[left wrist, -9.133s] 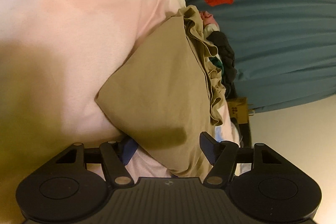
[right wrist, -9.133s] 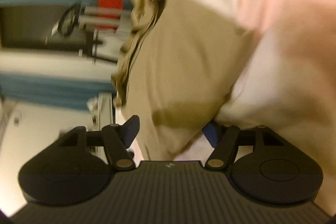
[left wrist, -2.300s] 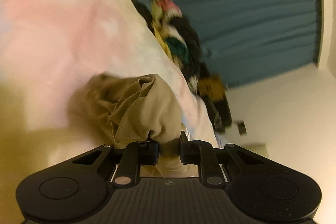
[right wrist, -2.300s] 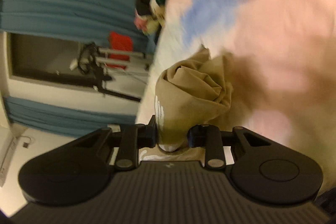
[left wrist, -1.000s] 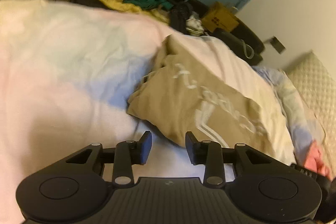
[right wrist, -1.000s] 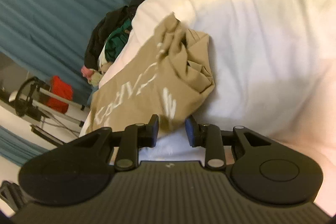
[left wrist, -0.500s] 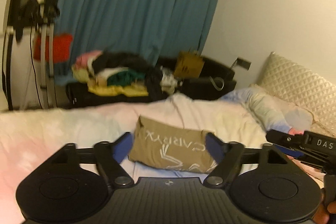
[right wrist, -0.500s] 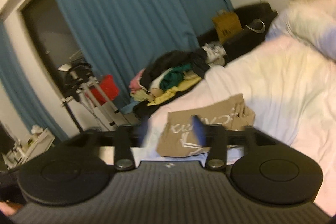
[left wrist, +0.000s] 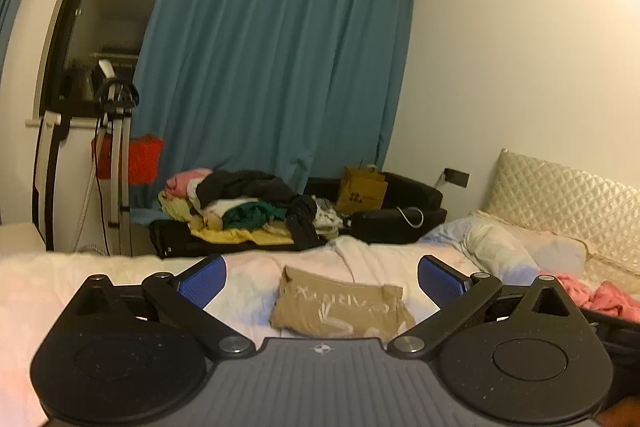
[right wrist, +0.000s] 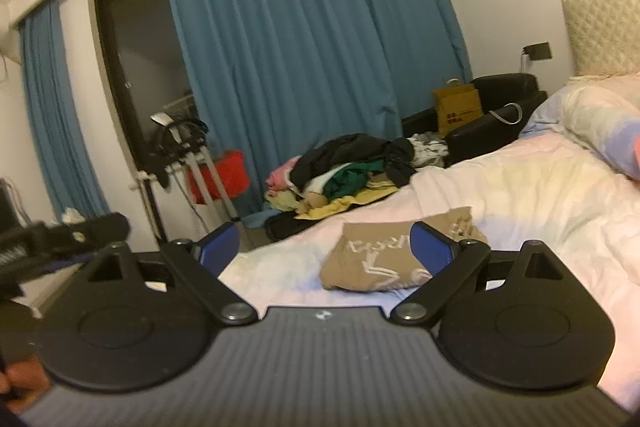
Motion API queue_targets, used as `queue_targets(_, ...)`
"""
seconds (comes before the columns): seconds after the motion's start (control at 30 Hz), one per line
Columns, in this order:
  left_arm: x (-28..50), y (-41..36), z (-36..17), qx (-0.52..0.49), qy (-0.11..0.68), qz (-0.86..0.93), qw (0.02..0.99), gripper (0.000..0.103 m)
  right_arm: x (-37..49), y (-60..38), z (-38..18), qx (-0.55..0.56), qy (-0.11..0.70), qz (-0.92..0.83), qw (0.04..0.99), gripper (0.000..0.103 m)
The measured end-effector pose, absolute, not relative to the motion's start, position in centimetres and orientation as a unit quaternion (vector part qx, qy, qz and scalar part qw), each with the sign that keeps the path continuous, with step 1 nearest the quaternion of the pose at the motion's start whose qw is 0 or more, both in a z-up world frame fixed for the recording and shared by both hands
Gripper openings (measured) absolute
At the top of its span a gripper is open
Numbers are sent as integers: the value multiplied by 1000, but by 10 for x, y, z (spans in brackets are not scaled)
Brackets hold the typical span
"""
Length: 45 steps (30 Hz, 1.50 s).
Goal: Fold clothes
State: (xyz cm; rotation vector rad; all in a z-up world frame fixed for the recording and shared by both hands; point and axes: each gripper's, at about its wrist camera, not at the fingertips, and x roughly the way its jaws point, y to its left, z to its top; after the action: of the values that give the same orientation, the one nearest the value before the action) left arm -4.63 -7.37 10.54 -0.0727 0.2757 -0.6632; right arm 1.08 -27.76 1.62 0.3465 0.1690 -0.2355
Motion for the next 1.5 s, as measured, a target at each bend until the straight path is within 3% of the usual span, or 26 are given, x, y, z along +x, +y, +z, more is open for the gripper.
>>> queue_targets(0.43,-17,-59,46,-10,168,-289,942,103,47,-267,-44,148,134,-144,969,93)
queue_targets(1.5,-21,-74,8,33,191,-265,945,103,50,-262,-63,125,140,-176,966,93)
